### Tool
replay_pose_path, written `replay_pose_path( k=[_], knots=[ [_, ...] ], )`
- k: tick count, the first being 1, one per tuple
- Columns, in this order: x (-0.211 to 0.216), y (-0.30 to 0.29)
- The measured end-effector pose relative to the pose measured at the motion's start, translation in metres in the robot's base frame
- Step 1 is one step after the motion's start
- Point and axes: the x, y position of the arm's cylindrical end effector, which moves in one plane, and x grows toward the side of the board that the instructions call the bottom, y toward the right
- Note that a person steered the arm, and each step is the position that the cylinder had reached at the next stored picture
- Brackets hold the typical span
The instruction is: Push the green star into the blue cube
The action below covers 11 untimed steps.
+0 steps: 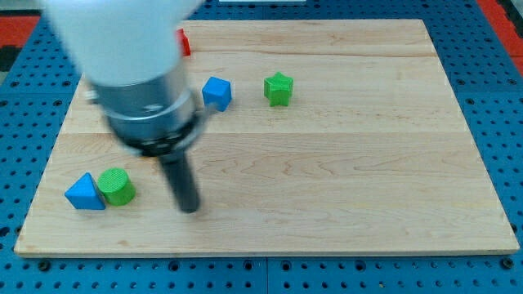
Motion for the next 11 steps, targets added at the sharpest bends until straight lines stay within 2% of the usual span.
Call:
replay_pose_path(
  k=[1,3,5,6,8,11],
  knots=[
    [-0.029,0.075],
    [-0.114,0.147],
    [-0.199,0.156],
    [-0.218,0.145],
    [-0.184,0.06],
    [-0.184,-0.083]
  ],
)
